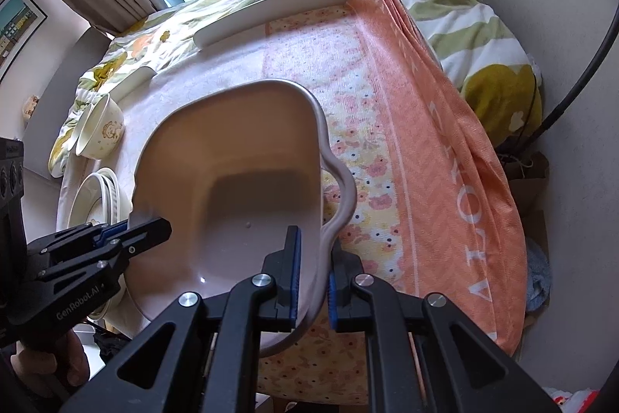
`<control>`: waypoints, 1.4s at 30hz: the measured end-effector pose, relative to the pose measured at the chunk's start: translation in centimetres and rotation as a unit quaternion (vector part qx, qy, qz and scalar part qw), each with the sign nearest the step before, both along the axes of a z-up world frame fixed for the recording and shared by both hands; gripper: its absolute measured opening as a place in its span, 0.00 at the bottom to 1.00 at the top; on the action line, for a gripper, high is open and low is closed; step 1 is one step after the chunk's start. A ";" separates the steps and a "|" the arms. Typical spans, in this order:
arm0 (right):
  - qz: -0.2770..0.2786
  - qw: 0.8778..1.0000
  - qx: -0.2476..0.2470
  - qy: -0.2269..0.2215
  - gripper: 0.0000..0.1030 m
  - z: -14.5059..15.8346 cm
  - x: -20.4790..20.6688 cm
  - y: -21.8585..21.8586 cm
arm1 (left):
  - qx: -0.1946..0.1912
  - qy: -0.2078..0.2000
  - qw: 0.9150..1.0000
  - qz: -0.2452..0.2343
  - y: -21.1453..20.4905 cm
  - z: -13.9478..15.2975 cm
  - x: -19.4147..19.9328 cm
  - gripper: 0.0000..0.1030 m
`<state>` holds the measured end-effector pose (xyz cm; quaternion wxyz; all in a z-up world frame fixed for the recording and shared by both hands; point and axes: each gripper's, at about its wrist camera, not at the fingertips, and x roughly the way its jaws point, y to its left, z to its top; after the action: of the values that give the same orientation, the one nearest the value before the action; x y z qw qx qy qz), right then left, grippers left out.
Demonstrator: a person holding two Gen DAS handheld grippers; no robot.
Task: Organize plates and bowls
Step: 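Lift the pink square bowl and carry it onto the orange runner, then open both tools and pull back from the pink square bowl, then reach both tools to the large cream bowl and grip its rim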
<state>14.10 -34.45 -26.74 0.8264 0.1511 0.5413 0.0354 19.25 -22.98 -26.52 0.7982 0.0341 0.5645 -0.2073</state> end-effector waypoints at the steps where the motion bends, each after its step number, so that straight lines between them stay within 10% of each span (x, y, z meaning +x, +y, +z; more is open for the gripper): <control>1: -0.003 1.000 0.002 0.000 0.25 0.0 0.0 -0.1 | 0.002 0.000 1.000 -0.003 -0.1 0.0 -0.1 0.24; 4: -0.013 1.000 0.015 -0.007 0.86 0.2 -0.2 -0.4 | -0.005 -0.013 1.000 -0.003 0.0 0.3 -0.4 0.98; 15: -0.029 0.999 0.012 -0.043 0.94 3.5 -1.2 -0.6 | -0.009 -0.053 0.999 0.009 1.8 4.7 -1.6 1.00; 31: 0.100 0.972 0.025 -0.213 0.99 18.7 -0.7 10.6 | 0.011 -0.199 0.971 0.131 15.6 18.8 -5.3 1.00; 42: 0.136 0.972 -0.049 -0.185 0.99 19.0 5.9 22.1 | 0.001 -0.172 0.970 0.174 28.9 18.4 0.1 1.00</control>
<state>19.96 -12.36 -7.73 0.9059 0.0258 0.3957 0.1485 19.37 5.96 -8.09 0.9072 -0.0289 0.4161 -0.0554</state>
